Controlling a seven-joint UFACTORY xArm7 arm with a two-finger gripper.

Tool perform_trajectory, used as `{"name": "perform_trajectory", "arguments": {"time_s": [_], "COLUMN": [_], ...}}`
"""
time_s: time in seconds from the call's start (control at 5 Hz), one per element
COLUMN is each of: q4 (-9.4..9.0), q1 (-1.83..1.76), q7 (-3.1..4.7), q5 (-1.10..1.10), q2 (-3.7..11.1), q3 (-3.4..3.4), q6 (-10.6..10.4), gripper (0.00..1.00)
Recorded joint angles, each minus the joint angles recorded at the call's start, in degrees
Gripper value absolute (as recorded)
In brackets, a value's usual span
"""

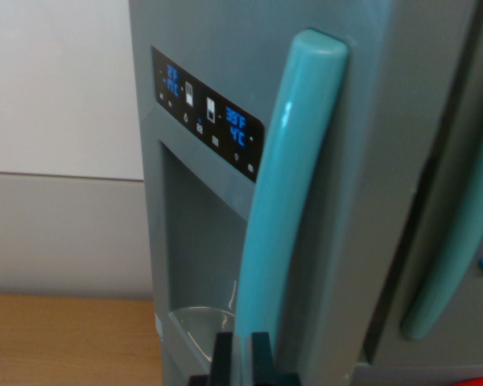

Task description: Close fridge door

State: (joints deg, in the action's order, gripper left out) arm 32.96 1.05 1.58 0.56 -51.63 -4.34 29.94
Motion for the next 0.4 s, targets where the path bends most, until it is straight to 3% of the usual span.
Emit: {"name": "perform_trajectory", "arguments": {"time_s": [0.2,0.4], "q4": [0.0,1.97], "q1": [0.0,0.0], "q7": [0.0,0.0], "q5": [0.0,0.0], "q2": [0.0,3.28], "q3": [0.0,-0.06], "q6": [0.0,-0.03], "gripper": [1.0,1.0]}}
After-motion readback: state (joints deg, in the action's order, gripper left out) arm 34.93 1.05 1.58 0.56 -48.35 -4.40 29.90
